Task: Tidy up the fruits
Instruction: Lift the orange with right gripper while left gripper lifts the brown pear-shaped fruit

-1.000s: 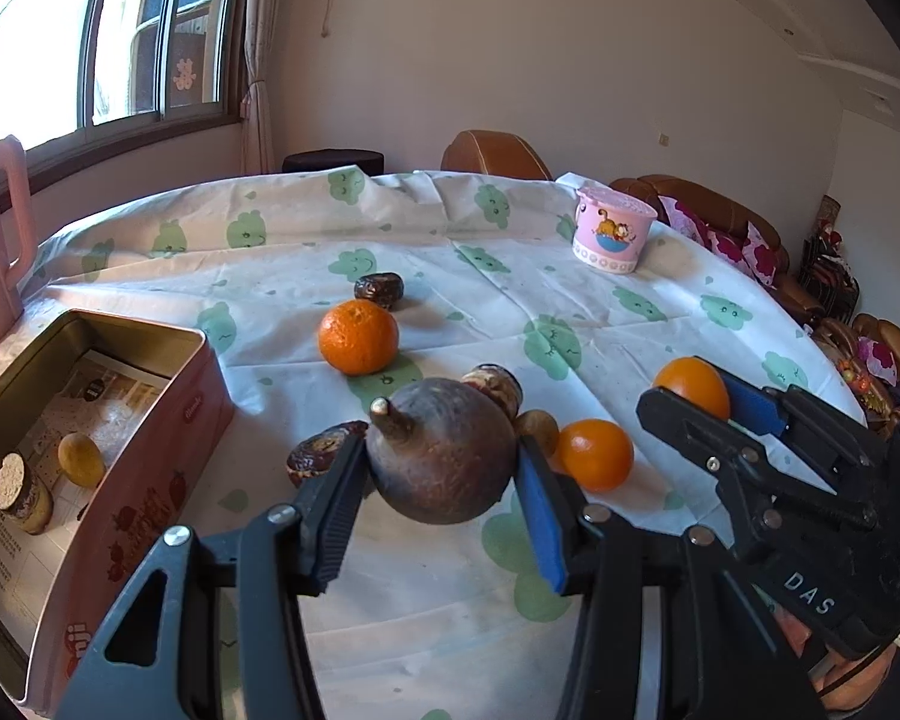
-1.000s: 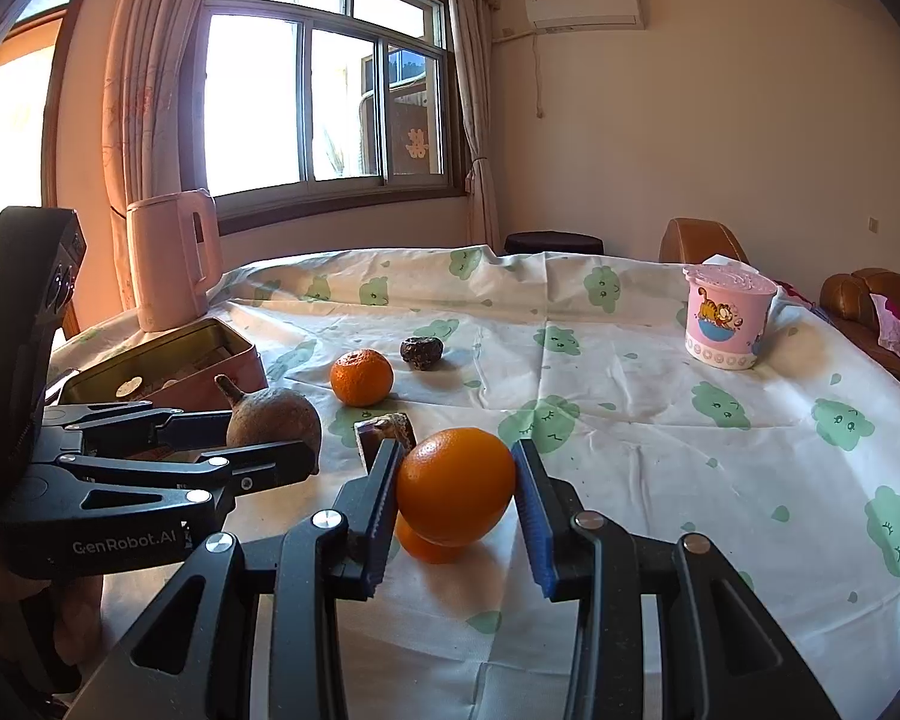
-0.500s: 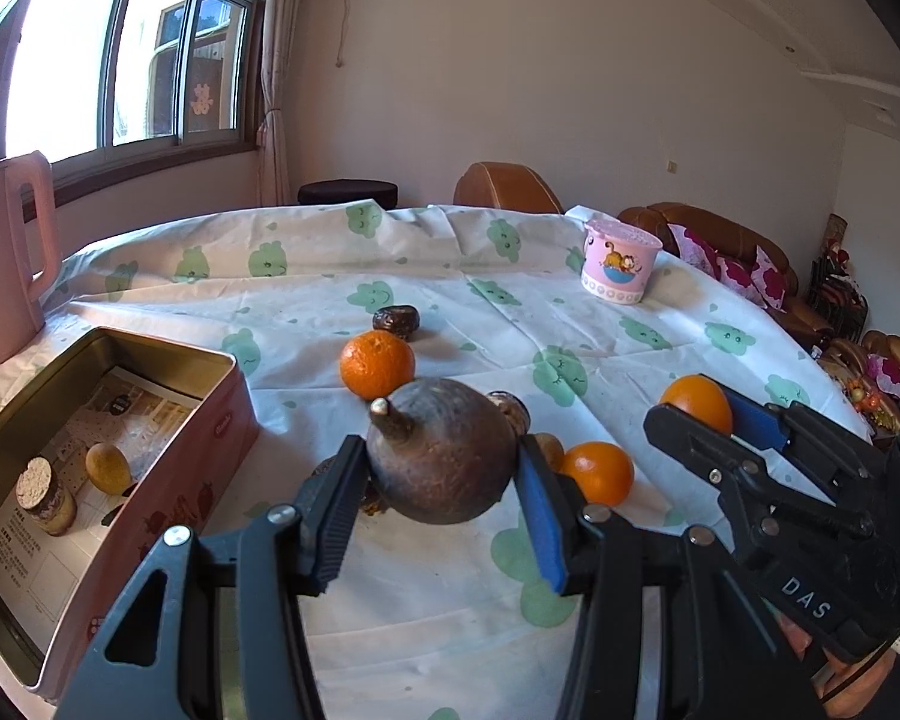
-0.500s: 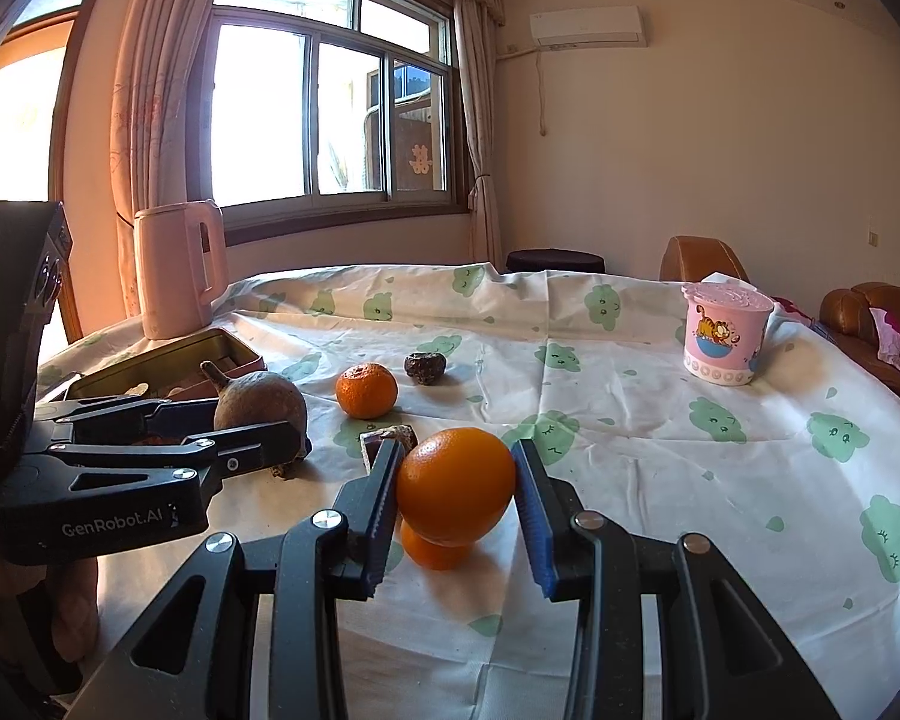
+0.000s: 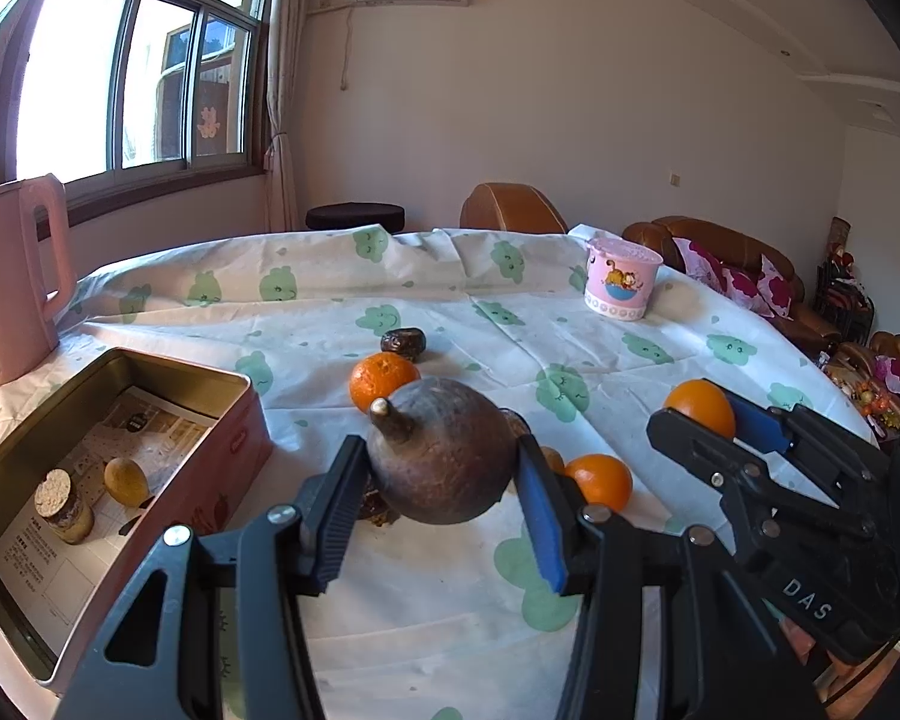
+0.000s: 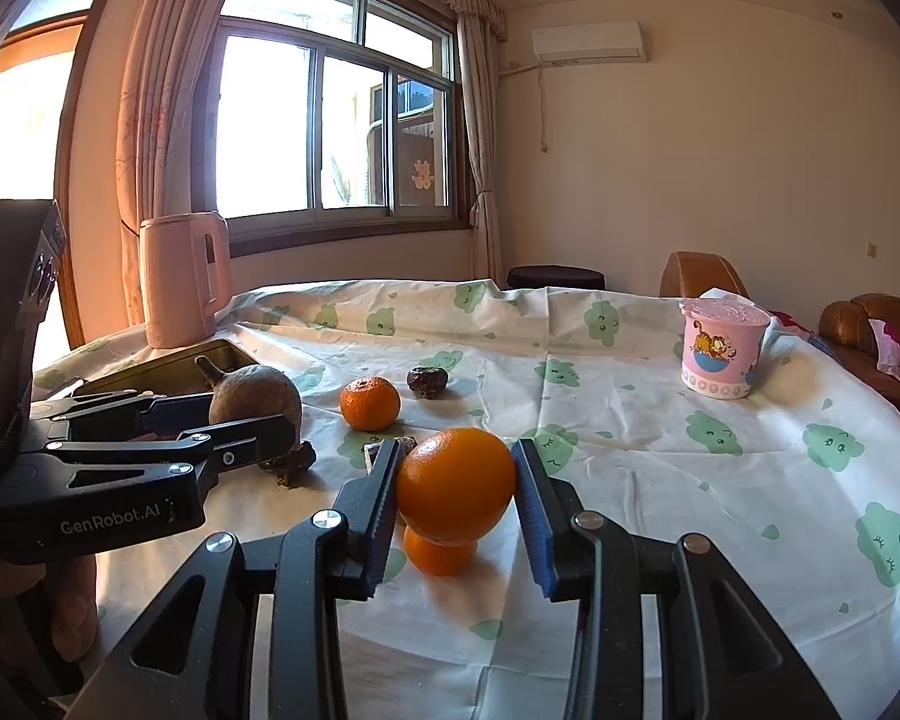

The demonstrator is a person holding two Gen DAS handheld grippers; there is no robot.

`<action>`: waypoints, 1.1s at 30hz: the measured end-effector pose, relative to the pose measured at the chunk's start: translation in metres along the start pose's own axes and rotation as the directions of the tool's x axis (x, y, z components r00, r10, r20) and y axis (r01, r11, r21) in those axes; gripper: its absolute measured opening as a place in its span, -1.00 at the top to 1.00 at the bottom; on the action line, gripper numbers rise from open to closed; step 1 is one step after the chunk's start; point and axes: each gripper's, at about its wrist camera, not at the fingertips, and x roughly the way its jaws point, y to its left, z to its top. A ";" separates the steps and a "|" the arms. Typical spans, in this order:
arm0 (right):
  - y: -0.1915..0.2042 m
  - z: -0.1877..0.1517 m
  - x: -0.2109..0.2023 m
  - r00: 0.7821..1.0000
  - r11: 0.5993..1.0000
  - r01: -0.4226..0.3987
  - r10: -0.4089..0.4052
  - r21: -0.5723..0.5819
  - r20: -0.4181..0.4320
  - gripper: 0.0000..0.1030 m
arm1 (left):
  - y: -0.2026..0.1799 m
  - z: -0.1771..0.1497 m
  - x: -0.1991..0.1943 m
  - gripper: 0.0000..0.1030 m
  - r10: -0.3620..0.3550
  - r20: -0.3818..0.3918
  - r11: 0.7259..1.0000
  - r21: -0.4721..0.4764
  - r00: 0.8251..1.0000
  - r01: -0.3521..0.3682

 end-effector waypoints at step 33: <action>0.004 -0.003 -0.015 0.996 1.000 0.000 0.002 -0.024 0.090 0.25 | -0.012 -0.004 -0.023 0.00 0.062 0.138 0.996 0.062 0.988 -0.071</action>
